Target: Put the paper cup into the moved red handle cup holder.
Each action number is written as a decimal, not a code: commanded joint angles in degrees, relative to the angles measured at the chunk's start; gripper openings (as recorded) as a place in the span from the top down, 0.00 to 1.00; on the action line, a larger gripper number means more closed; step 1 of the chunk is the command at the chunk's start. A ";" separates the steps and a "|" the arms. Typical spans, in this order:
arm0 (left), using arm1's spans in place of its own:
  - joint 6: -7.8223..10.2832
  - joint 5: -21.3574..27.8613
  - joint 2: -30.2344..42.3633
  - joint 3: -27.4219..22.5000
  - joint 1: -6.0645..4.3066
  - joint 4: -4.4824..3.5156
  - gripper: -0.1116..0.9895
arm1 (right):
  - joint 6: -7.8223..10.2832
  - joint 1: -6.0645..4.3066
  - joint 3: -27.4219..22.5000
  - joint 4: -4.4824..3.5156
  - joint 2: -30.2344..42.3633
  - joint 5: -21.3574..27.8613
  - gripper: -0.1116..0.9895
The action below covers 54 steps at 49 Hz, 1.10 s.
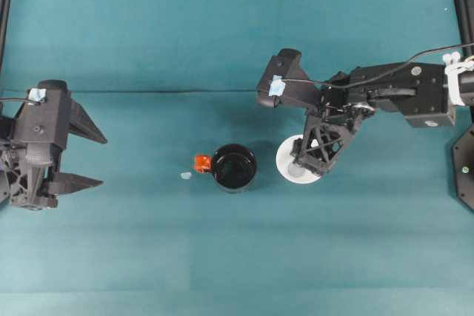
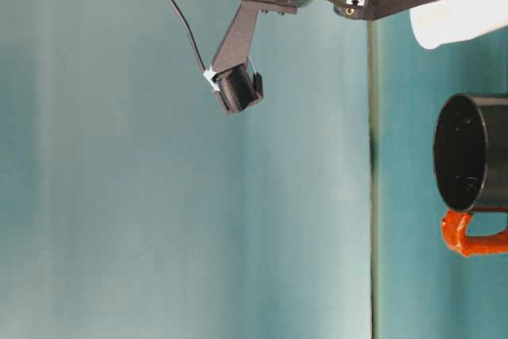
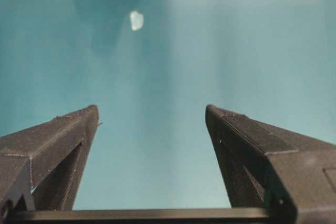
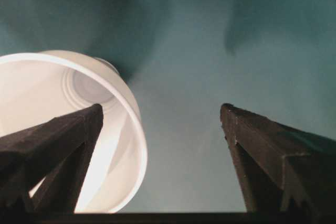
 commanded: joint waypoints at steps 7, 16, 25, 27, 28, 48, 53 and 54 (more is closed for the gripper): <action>-0.09 -0.35 0.00 -0.62 -0.18 0.00 0.08 | -0.70 0.62 -0.79 0.18 0.44 -0.35 0.09; -0.09 -0.35 0.00 -0.62 -0.09 0.00 0.08 | -0.79 1.58 -0.88 0.18 0.62 -0.53 0.47; -0.09 -0.35 0.00 -0.62 -0.09 0.00 0.08 | -0.70 1.85 -0.88 0.26 0.62 -1.49 0.87; -0.09 -0.35 -0.09 -0.62 -0.18 0.00 0.08 | -0.70 1.85 -0.97 0.44 0.70 -1.76 0.92; -0.09 -0.35 0.00 -0.62 -0.09 0.09 0.08 | -0.70 1.85 -0.88 0.62 0.62 -2.20 0.94; -0.18 -0.35 0.00 -0.35 -0.09 0.00 0.08 | -0.62 1.85 -1.32 2.64 0.35 -2.37 1.00; -0.97 -0.35 0.00 -0.35 -0.09 0.00 0.08 | -0.88 1.85 -3.52 2.64 -0.70 1.14 1.00; -1.23 -0.35 0.00 -0.35 -0.09 0.00 0.08 | -0.97 1.76 -3.96 2.64 -0.88 2.11 1.00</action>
